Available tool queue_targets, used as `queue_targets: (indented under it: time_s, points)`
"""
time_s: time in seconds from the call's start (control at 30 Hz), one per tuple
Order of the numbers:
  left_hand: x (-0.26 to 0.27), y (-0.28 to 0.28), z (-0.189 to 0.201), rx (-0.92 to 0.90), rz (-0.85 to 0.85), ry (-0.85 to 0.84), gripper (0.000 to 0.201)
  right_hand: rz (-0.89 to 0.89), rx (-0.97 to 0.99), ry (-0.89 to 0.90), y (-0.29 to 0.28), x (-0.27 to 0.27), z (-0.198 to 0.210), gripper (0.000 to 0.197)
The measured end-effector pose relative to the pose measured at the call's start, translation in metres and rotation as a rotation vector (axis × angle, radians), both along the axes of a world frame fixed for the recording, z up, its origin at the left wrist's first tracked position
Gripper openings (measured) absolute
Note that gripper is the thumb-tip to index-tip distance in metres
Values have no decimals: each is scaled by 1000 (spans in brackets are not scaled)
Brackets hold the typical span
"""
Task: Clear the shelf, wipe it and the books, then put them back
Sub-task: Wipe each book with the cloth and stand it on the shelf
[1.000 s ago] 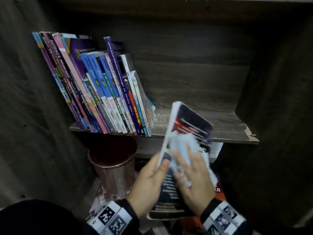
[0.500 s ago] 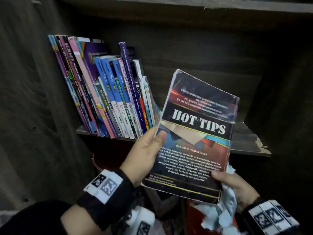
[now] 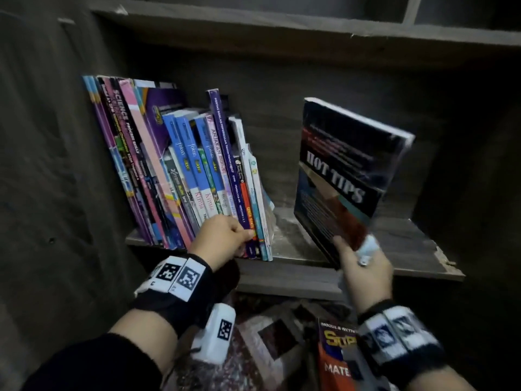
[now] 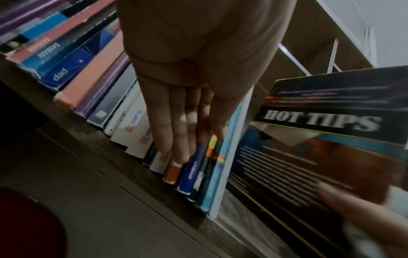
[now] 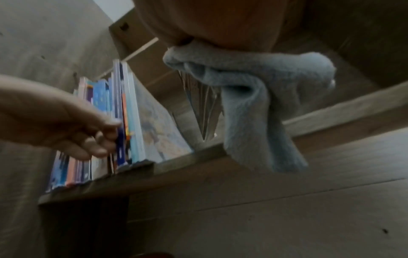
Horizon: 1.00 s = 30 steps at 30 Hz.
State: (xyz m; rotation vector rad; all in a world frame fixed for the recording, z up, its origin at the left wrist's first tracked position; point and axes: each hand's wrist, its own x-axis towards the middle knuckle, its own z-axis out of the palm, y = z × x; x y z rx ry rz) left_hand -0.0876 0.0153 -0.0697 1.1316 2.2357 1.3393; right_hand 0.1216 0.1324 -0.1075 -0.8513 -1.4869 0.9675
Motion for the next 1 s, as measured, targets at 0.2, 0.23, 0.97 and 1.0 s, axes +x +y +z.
queue_targets:
  time_s: [0.2,0.23,0.97,1.0]
  points:
    - [0,0,-1,4,-6,55,29,103,88,-348,-8,-93,-4,31]
    - [-1,0,-1,7,-4,51,27,174,108,-381,-11,-100,-4,32]
    - [15,19,-26,-334,-100,346,61,264,-547,-260,29,-137,42,88]
    - [14,21,-27,-316,-88,335,61,291,-563,-252,34,-141,36,99]
